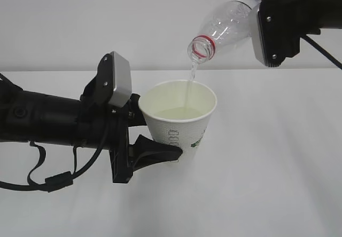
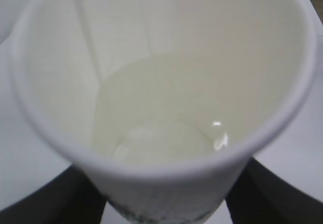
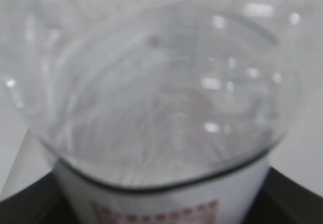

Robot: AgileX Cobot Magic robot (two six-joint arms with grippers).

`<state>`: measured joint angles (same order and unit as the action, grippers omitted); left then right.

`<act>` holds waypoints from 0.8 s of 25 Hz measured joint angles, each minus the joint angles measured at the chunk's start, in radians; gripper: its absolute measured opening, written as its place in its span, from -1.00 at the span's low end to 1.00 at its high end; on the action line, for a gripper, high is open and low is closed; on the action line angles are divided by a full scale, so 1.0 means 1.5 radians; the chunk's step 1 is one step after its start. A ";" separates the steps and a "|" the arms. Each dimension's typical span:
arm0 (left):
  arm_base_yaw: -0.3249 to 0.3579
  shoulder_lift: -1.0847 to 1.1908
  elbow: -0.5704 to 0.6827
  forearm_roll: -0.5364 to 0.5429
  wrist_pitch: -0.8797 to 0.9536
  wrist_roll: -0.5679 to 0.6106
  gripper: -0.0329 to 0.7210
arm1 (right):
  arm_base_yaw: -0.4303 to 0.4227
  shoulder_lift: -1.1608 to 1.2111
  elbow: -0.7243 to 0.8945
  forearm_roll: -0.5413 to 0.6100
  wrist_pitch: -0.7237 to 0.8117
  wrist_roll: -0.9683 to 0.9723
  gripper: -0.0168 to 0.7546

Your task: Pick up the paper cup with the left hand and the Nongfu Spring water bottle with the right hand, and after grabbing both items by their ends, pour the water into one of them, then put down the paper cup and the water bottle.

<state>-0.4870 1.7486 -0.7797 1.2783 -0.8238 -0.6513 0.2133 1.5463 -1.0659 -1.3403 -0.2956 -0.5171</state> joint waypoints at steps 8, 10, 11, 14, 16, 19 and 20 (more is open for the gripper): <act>0.000 0.000 0.000 0.000 0.000 0.000 0.38 | 0.000 0.000 0.000 0.001 0.000 -0.001 0.40; 0.000 0.000 0.000 0.002 0.000 0.000 0.38 | 0.000 0.000 -0.001 0.001 0.000 -0.002 0.40; 0.000 0.000 0.000 0.002 0.000 0.000 0.38 | 0.000 0.000 -0.001 0.001 0.000 -0.003 0.40; 0.000 0.000 0.000 0.002 0.000 0.000 0.38 | 0.000 0.000 -0.001 0.001 0.000 -0.003 0.40; 0.000 0.000 0.000 0.002 0.000 0.000 0.38 | 0.000 0.000 -0.001 0.001 0.000 -0.006 0.40; 0.000 0.000 0.000 0.002 0.000 0.000 0.38 | 0.000 0.000 -0.001 0.001 0.000 -0.012 0.40; 0.000 0.000 0.000 0.002 0.000 0.000 0.38 | 0.000 0.000 -0.001 0.001 0.000 -0.012 0.40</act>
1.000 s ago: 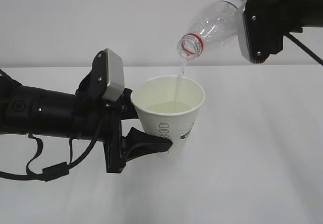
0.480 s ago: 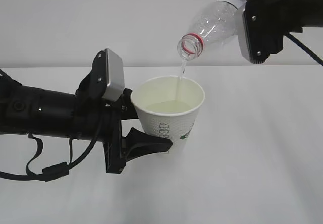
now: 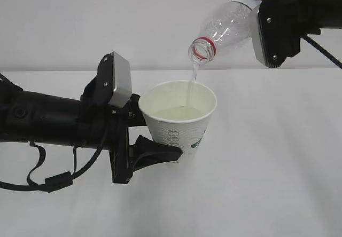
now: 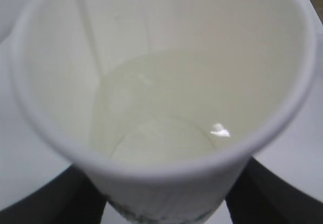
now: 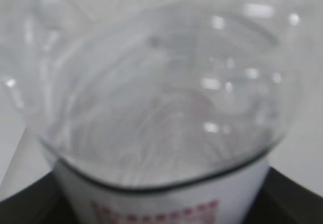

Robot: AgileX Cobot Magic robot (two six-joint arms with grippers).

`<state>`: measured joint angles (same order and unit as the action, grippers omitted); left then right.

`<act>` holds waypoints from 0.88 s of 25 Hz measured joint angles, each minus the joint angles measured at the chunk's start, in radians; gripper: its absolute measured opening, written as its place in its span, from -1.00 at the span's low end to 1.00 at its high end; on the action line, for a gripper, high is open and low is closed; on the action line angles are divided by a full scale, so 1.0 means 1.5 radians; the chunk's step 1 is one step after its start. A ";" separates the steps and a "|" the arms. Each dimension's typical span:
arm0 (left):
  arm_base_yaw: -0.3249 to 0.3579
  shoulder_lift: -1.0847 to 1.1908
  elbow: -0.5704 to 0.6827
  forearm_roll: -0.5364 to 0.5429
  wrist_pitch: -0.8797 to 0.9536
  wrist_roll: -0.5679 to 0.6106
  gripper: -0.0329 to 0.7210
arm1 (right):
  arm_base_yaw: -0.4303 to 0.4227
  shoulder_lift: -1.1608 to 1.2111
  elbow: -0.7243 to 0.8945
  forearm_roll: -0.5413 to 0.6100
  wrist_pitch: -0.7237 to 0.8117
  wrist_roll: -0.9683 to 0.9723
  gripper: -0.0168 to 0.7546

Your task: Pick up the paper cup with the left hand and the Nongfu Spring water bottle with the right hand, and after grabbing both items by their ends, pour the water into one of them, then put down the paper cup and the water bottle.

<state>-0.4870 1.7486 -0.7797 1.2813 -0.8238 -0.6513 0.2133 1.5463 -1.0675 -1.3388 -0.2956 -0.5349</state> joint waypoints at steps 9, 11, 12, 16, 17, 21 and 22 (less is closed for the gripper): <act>0.000 0.000 0.000 0.002 -0.001 0.000 0.38 | 0.000 0.000 0.000 0.002 0.000 0.000 0.40; 0.000 0.000 0.000 0.002 -0.001 0.000 0.38 | 0.000 0.000 0.000 0.002 0.000 0.000 0.40; 0.000 0.000 0.000 0.002 -0.002 0.000 0.38 | 0.000 0.000 0.000 0.002 0.000 0.000 0.40; -0.019 0.000 0.000 0.002 -0.002 0.000 0.38 | 0.000 0.000 0.000 0.002 0.000 0.000 0.40; -0.026 0.000 0.000 0.002 -0.002 0.000 0.38 | 0.000 0.000 0.000 0.002 0.000 0.000 0.40; -0.037 0.000 0.000 0.000 -0.001 0.000 0.38 | 0.000 0.000 0.000 0.002 0.000 0.000 0.40; -0.036 0.000 0.000 -0.004 0.000 0.000 0.38 | 0.000 0.000 0.000 0.002 0.000 0.000 0.40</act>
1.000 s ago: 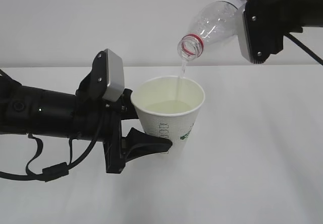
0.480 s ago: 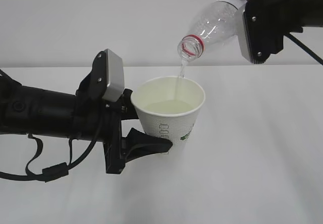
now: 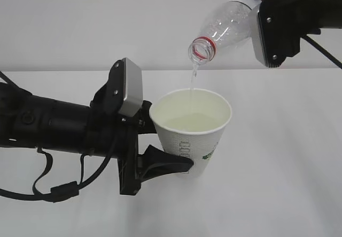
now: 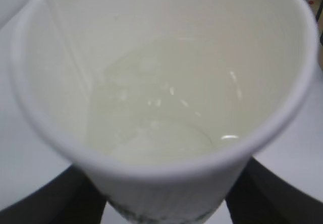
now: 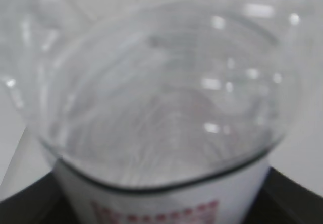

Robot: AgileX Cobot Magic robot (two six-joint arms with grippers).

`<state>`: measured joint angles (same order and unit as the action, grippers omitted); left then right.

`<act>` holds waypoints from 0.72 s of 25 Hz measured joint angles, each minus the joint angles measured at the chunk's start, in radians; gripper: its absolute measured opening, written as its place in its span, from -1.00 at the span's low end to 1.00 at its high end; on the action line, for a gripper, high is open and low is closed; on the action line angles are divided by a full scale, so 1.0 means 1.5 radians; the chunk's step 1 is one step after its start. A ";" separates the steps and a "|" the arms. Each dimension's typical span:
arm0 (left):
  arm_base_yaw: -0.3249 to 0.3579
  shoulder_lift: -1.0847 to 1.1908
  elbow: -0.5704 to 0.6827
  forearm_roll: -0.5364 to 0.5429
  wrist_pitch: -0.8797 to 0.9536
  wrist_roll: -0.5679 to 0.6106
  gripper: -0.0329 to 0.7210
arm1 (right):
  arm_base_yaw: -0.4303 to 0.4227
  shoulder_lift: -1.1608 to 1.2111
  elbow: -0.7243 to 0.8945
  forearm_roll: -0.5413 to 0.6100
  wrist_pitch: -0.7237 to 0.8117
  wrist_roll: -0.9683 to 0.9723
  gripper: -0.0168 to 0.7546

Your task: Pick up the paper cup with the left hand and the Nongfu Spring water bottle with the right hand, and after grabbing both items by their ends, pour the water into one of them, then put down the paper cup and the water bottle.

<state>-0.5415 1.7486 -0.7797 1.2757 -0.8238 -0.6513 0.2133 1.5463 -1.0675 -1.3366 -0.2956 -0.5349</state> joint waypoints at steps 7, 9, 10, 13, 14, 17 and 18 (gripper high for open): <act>0.000 0.000 0.000 -0.013 0.004 0.000 0.38 | 0.000 0.000 0.000 0.000 0.000 0.000 0.40; 0.000 0.000 0.000 -0.014 0.007 0.000 0.38 | 0.000 0.000 0.000 0.000 0.000 0.000 0.40; 0.000 0.000 0.000 -0.014 0.008 0.000 0.38 | 0.000 0.000 0.000 0.000 0.000 0.000 0.40; 0.000 0.000 0.000 -0.025 0.013 0.000 0.38 | 0.000 0.000 0.000 0.000 0.000 -0.001 0.40; 0.000 0.000 0.000 -0.032 0.018 0.000 0.38 | 0.000 0.000 0.000 0.000 0.000 -0.003 0.40; 0.000 0.000 0.000 -0.042 0.024 0.000 0.38 | 0.000 0.000 0.000 0.000 0.000 -0.003 0.40; 0.000 0.000 0.000 -0.044 0.024 0.000 0.38 | 0.000 0.000 0.000 0.000 0.000 -0.003 0.40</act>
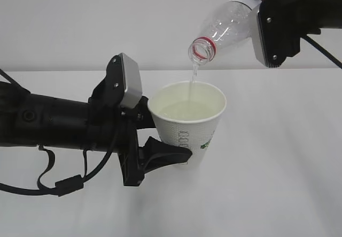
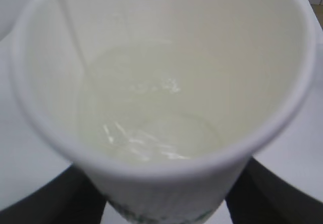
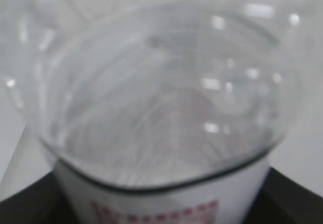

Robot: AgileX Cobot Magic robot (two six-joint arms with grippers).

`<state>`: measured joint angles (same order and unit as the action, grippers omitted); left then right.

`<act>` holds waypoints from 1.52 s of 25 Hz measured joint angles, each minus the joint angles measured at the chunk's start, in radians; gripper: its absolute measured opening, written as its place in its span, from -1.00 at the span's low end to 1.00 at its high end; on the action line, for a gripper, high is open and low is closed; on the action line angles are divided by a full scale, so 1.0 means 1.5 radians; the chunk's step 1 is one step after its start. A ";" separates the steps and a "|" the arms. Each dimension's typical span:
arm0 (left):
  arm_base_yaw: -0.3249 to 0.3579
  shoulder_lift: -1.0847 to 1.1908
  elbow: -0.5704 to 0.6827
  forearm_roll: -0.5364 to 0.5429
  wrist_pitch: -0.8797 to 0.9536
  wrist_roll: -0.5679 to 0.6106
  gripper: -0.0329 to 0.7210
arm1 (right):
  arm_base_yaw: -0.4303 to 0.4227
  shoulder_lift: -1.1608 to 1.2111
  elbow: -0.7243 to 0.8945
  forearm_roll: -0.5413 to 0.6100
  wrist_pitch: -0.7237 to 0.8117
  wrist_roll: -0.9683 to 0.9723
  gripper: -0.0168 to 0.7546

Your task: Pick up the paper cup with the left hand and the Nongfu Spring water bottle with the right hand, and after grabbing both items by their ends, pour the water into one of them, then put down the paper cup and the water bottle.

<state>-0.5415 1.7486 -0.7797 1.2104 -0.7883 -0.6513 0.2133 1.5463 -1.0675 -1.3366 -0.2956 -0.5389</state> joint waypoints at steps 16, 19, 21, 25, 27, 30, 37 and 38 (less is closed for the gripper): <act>0.000 0.000 0.000 -0.001 0.000 0.000 0.38 | 0.000 0.000 0.000 0.000 0.000 -0.006 0.40; 0.000 0.000 0.000 -0.001 0.002 0.000 0.38 | 0.000 0.000 0.000 0.000 0.000 -0.006 0.40; 0.000 0.000 0.000 -0.001 0.002 0.000 0.38 | 0.000 0.000 0.000 0.000 0.000 -0.003 0.40; 0.000 0.000 0.000 -0.001 0.002 0.000 0.38 | 0.000 0.000 0.000 0.000 -0.010 0.027 0.40; 0.000 0.000 0.000 -0.001 0.002 0.000 0.38 | 0.000 0.000 0.000 0.000 -0.025 0.045 0.40; 0.000 0.000 0.000 -0.001 0.002 0.000 0.38 | 0.000 0.000 0.000 0.000 -0.042 0.072 0.40; 0.000 0.000 0.000 -0.001 0.002 0.000 0.38 | 0.000 0.000 0.000 0.000 -0.046 0.111 0.40; 0.000 0.000 0.000 -0.001 0.002 0.000 0.38 | 0.000 0.000 0.000 0.000 -0.046 0.121 0.40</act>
<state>-0.5415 1.7486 -0.7797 1.2088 -0.7861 -0.6513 0.2133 1.5463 -1.0675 -1.3361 -0.3640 -0.3569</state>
